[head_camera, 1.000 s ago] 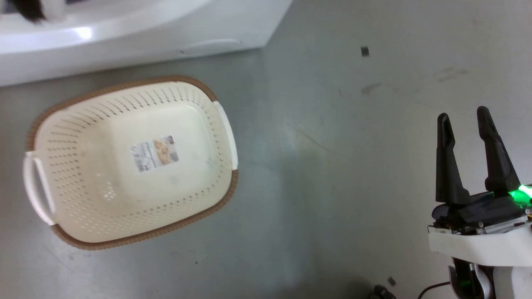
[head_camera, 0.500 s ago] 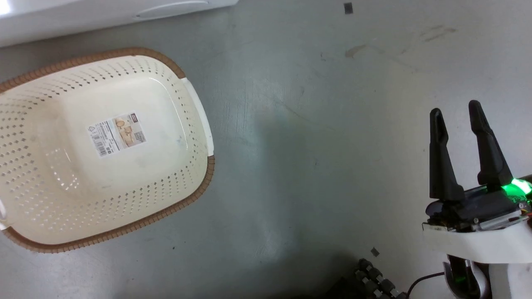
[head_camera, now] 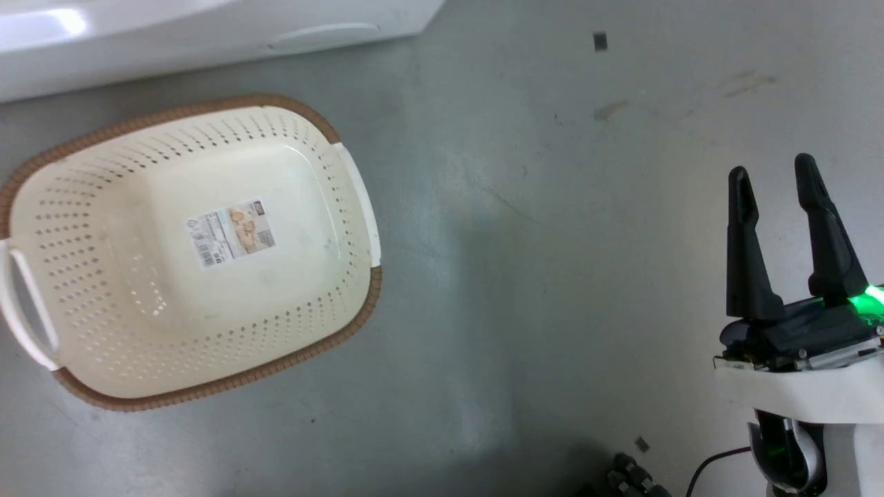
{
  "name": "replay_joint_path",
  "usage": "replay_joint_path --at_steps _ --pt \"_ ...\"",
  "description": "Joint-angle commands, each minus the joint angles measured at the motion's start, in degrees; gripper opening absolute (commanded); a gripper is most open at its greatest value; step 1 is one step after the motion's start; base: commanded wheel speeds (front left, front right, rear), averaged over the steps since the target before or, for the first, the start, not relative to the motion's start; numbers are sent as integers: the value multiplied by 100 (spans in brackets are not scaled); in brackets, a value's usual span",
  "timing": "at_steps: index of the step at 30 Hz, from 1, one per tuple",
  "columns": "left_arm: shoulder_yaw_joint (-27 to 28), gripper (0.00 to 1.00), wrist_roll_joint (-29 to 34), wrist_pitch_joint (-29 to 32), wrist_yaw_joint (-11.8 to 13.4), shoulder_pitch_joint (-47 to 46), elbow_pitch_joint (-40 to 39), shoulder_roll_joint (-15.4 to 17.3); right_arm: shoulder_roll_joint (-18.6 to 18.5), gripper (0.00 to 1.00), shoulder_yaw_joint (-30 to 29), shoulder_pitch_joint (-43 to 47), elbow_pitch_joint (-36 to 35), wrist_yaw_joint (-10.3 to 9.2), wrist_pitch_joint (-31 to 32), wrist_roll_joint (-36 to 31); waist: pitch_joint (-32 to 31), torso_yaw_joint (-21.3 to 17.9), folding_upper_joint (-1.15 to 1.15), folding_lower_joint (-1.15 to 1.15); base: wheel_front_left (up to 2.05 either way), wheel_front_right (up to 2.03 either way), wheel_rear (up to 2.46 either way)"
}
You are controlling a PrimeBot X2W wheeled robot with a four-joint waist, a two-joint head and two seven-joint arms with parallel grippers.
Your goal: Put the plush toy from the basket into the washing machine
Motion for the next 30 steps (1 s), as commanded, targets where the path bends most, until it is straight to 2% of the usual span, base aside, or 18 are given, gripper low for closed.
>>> replay_joint_path --at_steps 1,13,17,21,25,30 --pt "-21 100 -65 -114 -17 152 58 -78 0 100 -29 -80 21 -5 -25 -53 -242 145 0 -1 0 0 0" --pt "-35 100 -664 -1862 -17 1713 512 -957 0 100 -230 271 423 -5 -25 -552 -1810 762 0 -1 0 0 0" --pt "91 100 -720 -2122 132 2325 331 -1188 0 100 -294 489 543 -5 -25 -666 -2349 950 0 -1 0 0 0" --pt "512 100 -616 -2154 443 3075 -500 -1313 0 100 -322 684 641 -5 -25 -752 -2783 1114 0 -1 0 0 0" --pt "1277 100 -387 -2156 879 4191 -1704 -1406 0 100 -340 866 718 -5 -25 -805 -3150 1236 0 -1 0 0 0" --pt "2046 100 113 -2157 1210 5711 -3051 -1642 0 100 -354 1044 771 -5 -25 -828 -3492 1370 0 -1 0 0 0"
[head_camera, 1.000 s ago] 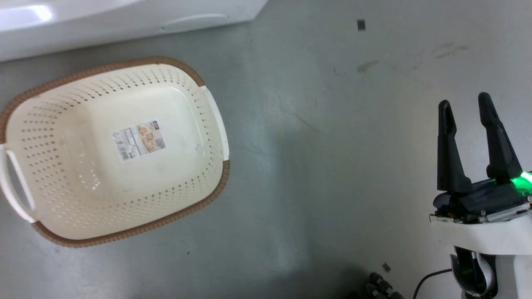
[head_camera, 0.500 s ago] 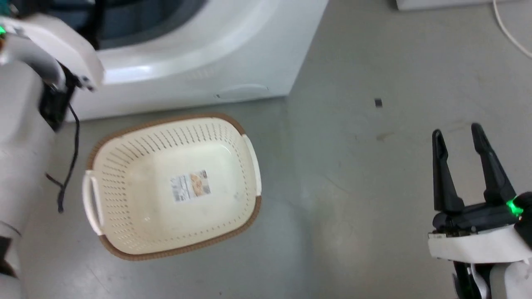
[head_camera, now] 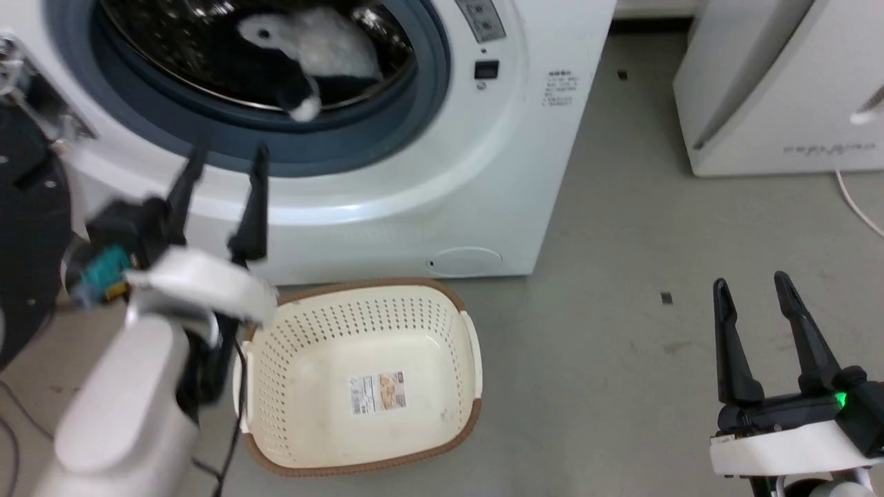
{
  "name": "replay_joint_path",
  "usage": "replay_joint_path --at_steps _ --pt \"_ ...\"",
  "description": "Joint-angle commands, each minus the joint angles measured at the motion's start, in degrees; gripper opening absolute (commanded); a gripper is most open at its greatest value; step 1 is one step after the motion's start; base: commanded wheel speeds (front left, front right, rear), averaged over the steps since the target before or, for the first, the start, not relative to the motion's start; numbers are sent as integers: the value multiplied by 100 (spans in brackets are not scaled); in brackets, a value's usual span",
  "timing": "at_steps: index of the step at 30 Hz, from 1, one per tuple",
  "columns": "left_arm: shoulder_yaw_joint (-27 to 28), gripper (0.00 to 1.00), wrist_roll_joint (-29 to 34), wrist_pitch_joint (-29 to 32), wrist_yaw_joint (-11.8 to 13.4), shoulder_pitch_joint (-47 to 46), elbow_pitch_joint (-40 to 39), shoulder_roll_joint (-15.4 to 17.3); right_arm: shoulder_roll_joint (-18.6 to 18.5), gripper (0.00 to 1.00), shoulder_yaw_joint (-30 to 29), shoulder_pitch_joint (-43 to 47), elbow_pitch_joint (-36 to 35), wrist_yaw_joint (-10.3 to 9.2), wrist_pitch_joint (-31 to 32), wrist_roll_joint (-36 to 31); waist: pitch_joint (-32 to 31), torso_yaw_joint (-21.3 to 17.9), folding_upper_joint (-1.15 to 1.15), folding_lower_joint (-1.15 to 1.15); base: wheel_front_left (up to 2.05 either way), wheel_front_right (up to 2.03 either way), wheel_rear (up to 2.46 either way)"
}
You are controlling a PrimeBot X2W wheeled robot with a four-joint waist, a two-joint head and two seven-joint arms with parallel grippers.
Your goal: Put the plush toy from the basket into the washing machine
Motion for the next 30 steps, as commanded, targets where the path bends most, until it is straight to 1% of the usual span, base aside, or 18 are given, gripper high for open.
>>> replay_joint_path --at_steps 1,6,11,19,30 --pt "119 100 133 -29 71 329 -218 -88 0 100 11 89 12 -5 -25 -47 -261 173 0 1 0 0 0" --pt "622 100 558 -30 248 1513 -1017 -412 0 100 33 247 62 -5 -25 -54 -538 229 0 1 0 0 0" --pt "1025 100 854 -30 376 2425 -1451 -770 0 100 78 387 101 -5 -25 -24 -755 244 0 1 0 0 0" --pt "1202 100 1406 -30 238 3223 -1530 -1108 0 100 163 548 151 -5 -25 -38 -973 249 0 1 0 0 0" --pt "1285 100 1872 -30 14 3559 -1416 -1464 0 100 179 694 184 -5 -25 17 -1055 293 0 1 0 0 0"
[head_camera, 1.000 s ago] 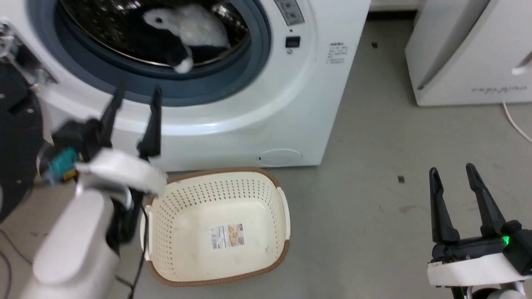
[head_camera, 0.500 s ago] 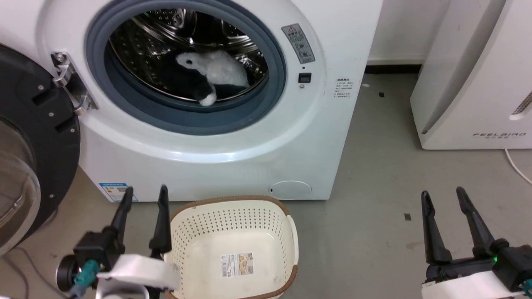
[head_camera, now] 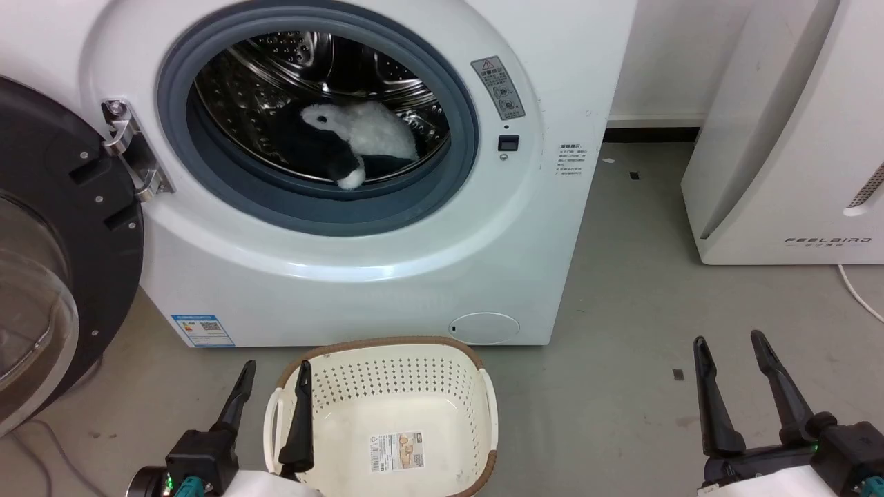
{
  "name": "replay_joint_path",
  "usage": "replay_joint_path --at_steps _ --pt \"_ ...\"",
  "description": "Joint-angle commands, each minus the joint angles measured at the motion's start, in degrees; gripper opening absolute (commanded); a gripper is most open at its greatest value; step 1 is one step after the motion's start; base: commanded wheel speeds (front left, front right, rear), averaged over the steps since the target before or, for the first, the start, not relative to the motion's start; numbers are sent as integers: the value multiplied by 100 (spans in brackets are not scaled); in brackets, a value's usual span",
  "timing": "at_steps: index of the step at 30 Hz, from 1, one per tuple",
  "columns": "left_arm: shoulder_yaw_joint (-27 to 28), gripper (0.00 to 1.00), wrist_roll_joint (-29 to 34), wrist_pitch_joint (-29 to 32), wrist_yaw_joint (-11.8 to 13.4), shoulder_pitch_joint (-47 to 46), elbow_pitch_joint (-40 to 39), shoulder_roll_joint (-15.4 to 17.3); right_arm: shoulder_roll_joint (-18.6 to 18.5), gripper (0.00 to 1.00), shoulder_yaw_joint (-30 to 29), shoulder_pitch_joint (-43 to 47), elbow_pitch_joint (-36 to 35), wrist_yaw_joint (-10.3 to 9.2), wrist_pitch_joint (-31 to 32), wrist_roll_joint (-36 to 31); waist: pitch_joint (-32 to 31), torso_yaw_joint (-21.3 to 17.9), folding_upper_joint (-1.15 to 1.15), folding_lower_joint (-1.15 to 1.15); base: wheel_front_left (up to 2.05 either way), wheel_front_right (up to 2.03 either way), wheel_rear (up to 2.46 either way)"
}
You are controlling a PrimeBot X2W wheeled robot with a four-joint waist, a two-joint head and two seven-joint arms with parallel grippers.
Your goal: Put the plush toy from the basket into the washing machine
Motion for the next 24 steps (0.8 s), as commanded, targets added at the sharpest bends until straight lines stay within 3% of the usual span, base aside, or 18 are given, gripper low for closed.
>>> replay_joint_path --at_steps 1,18,19,24 --pt "29 100 41 -30 -26 38 26 -23 0 100 5 69 16 -5 -25 19 2 6 0 1 0 0 0" --pt "469 100 438 -30 -414 17 217 -390 0 100 41 65 79 -5 -25 36 -41 66 0 1 0 0 0" --pt "455 0 413 1 -393 -1 214 -389 0 0 34 3 60 0 1 14 -42 66 0 1 0 0 0" --pt "443 0 426 26 -387 -3 207 -401 0 0 32 -6 62 0 21 5 -44 64 0 1 0 0 0"
